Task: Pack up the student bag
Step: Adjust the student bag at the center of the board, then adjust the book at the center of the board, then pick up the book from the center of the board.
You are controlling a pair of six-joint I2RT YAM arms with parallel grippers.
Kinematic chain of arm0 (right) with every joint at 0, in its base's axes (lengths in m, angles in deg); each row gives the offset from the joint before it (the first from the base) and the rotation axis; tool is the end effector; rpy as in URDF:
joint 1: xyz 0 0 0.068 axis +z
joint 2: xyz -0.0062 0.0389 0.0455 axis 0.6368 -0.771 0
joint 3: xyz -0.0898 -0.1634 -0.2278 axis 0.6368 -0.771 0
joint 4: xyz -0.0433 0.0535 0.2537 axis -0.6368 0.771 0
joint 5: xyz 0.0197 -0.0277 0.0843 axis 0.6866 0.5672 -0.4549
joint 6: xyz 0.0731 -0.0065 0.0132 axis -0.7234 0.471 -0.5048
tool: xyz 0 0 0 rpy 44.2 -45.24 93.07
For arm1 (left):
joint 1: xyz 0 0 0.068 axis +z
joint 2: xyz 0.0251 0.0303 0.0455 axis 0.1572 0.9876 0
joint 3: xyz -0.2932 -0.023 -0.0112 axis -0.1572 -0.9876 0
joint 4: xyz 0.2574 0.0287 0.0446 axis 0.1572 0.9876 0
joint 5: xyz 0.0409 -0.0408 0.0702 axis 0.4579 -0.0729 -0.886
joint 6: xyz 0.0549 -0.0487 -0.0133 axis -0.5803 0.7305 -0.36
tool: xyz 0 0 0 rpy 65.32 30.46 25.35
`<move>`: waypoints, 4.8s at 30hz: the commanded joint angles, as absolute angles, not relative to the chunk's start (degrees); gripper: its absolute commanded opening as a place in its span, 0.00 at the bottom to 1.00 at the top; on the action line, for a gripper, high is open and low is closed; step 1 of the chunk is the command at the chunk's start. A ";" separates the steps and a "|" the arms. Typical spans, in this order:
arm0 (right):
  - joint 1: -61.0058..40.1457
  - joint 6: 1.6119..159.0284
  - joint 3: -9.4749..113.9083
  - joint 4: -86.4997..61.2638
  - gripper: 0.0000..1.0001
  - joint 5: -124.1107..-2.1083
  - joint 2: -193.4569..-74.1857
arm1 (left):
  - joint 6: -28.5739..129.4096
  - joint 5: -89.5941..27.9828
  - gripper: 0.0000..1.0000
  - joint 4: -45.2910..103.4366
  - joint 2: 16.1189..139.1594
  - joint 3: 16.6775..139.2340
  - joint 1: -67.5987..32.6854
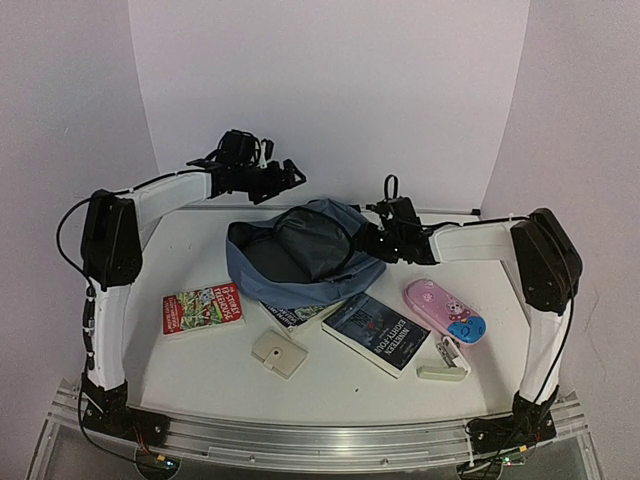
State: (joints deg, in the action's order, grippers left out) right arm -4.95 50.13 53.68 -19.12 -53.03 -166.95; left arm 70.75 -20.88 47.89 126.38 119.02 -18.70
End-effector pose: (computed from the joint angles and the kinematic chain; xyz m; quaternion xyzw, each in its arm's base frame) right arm 0.4023 0.2744 0.2030 0.0288 0.8706 0.2721 0.4089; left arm 0.4797 -0.2744 0.3007 0.0511 0.8471 -0.3717 0.3763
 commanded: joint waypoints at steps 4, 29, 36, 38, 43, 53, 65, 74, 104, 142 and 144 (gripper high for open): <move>-5.33 56.10 52.85 -18.22 0.79 -53.69 -154.60 | 68.24 -27.10 0.98 51.55 103.31 96.31 -17.82; 14.79 38.73 25.96 -31.89 0.87 -64.46 -137.55 | 69.02 -29.84 0.99 46.34 98.22 61.27 -1.80; 17.58 37.48 25.49 -35.01 0.87 -64.25 -139.33 | 64.71 -31.58 0.99 41.76 100.64 63.46 -1.80; 17.89 37.37 25.79 -35.33 0.87 -64.29 -140.15 | 64.51 -32.27 0.99 42.51 101.87 65.01 -1.82; 18.44 37.06 26.35 -35.91 0.87 -64.45 -141.45 | 66.14 -32.28 0.99 45.64 105.39 66.74 -1.78; 19.08 37.18 26.58 -36.15 0.87 -64.54 -142.10 | 71.73 -26.68 0.97 38.98 100.31 54.84 -1.82; 20.77 36.10 27.62 -37.27 0.87 -64.14 -144.05 | 79.62 -24.32 0.96 35.39 87.04 39.62 -7.85; 26.18 27.95 30.95 -45.88 0.84 -66.11 -154.35 | 90.22 -24.34 0.95 37.09 74.58 31.33 -16.62; 34.23 7.78 48.59 -47.48 0.62 -60.20 -180.85 | 83.10 -26.05 0.83 51.74 73.17 38.16 -16.62; 32.30 0.12 48.38 -63.00 0.13 -57.88 -189.05 | 87.75 -22.48 0.50 42.96 75.97 32.73 -16.62; 32.19 -0.50 46.97 -66.72 0.03 -57.93 -188.66 | 87.95 -22.68 0.50 43.41 75.12 32.76 -16.62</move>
State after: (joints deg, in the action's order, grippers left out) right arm 33.40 1.04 49.29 -58.93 -58.53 -187.41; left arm 86.43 -27.00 43.25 77.17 33.42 -15.75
